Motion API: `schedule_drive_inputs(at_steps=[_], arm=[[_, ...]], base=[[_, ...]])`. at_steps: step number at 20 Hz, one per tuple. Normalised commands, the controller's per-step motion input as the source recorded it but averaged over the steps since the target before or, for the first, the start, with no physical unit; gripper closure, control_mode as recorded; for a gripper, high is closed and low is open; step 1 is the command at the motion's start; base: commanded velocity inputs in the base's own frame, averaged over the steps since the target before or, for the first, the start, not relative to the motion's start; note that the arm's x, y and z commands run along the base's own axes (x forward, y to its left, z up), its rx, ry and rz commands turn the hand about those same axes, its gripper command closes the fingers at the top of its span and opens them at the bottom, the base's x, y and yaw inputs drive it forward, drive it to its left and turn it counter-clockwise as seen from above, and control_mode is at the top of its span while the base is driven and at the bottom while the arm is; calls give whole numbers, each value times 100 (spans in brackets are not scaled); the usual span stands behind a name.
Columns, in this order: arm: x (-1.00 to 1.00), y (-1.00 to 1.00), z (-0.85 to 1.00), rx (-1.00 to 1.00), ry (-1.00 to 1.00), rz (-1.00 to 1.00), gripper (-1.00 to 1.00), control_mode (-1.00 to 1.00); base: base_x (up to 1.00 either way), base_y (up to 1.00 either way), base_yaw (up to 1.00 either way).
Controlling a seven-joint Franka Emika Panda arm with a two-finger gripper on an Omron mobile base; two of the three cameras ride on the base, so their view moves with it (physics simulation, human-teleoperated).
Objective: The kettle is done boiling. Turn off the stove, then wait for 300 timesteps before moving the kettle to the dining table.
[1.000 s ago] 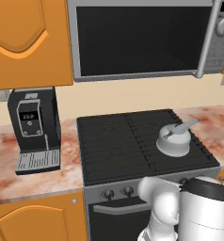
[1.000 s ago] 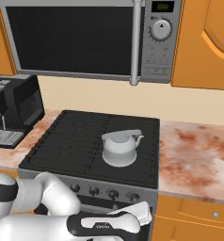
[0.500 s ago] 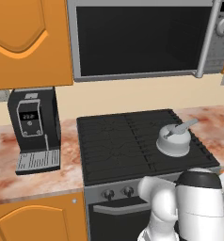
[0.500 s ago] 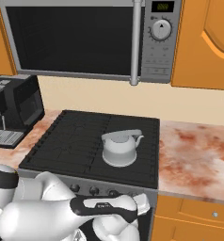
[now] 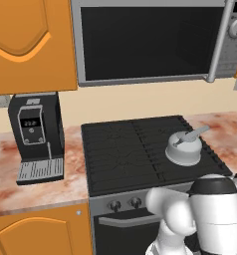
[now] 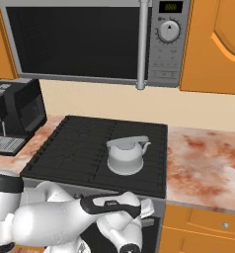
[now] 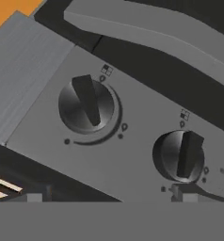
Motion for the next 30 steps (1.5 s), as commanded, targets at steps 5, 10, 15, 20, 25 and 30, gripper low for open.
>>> schedule_drive_inputs(at_steps=[5, 10, 15, 20, 25, 30], arm=[[2, -27, -38, 2, 0, 0, -100, -100], [0, -31, -31, 2, 0, 0, -100, -100], [0, -28, -18, 0, -3, 0, -100, -100], [0, -11, -9, 0, -4, 0, -100, -100], [2, 6, 0, 0, -5, 0, -100, -100], [7, 3, 0, 0, 0, 0, -100, -100]], base=[[0, 0, 0], [0, 0, 0], [0, 0, 0], [0, 0, 0], [0, 0, 0], [0, 0, 0]])
